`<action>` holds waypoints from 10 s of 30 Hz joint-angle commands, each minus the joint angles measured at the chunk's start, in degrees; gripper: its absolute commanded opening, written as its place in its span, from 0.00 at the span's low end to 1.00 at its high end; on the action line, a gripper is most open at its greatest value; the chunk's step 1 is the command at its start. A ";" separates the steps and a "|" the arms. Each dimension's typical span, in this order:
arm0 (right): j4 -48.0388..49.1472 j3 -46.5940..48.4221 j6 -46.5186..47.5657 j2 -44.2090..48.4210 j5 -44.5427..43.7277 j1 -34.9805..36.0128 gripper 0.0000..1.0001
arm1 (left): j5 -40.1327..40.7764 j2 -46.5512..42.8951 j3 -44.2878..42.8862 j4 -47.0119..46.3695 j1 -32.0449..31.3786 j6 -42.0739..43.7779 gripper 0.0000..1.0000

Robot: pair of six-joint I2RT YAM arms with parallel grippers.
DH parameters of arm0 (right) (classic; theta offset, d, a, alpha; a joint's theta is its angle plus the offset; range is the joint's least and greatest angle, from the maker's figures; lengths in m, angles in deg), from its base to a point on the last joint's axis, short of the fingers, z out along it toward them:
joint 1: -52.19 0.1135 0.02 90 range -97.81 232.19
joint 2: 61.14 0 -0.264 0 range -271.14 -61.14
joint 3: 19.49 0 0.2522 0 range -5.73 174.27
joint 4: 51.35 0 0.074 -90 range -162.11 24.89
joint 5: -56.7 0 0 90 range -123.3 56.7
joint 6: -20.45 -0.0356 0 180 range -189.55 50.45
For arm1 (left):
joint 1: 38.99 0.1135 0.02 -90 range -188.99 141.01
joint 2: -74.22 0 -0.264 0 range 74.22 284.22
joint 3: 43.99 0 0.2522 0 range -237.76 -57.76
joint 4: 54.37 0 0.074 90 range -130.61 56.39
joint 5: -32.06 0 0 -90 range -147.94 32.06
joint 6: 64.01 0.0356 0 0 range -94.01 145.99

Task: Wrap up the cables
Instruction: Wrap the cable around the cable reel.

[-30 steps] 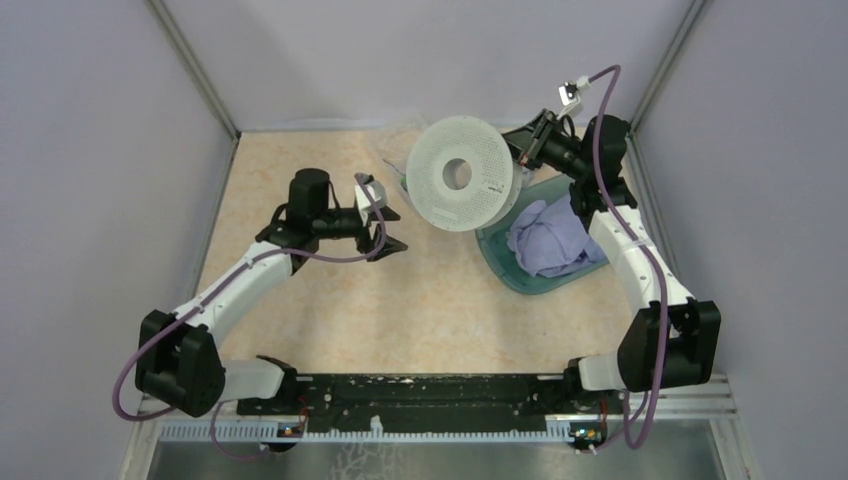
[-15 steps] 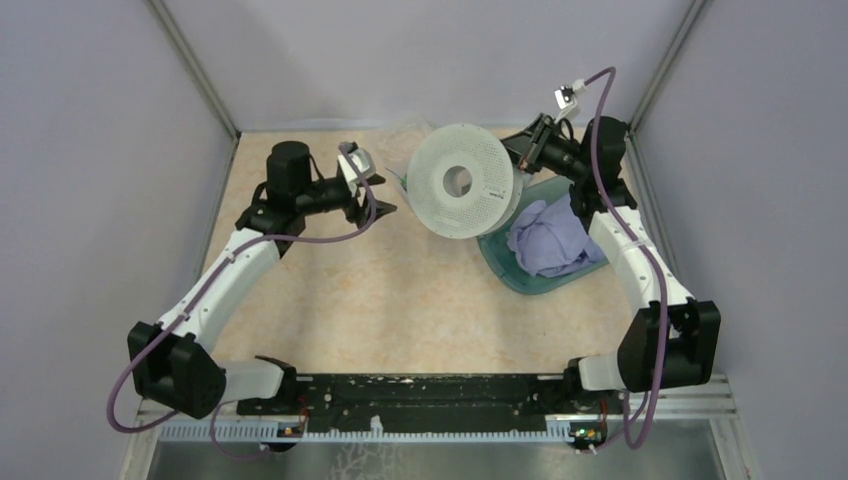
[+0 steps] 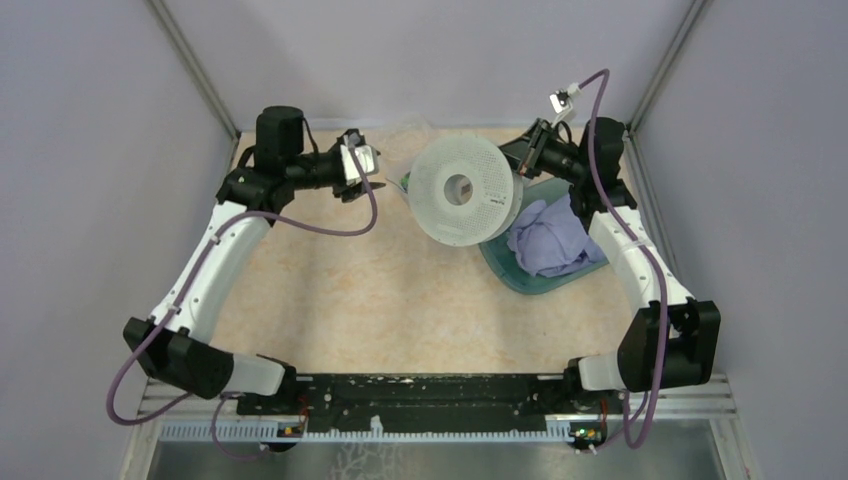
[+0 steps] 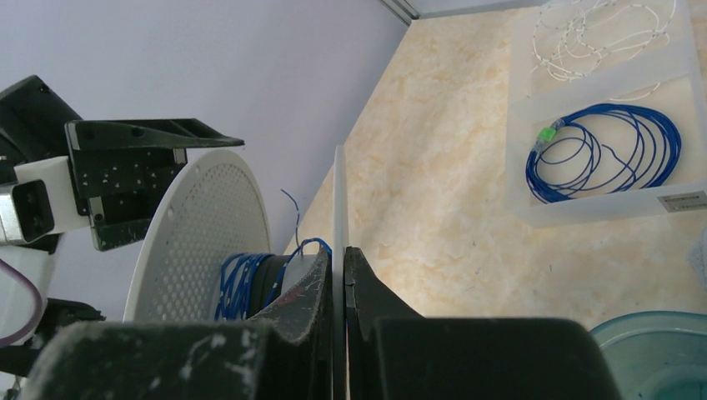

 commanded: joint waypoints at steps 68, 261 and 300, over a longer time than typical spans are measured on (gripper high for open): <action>16.14 -3.08 -16.39 0.70 -2.24 0.19 0.00 | -22.22 5.23 24.88 -56.47 -11.01 -63.89 0.00; -42.63 36.93 32.22 4.88 1.05 3.53 0.00 | -11.89 18.18 23.25 -22.59 -10.44 -24.02 0.59; -40.51 34.39 31.28 4.92 -0.91 3.58 0.00 | -28.11 23.33 34.47 -54.00 -11.37 -58.10 0.19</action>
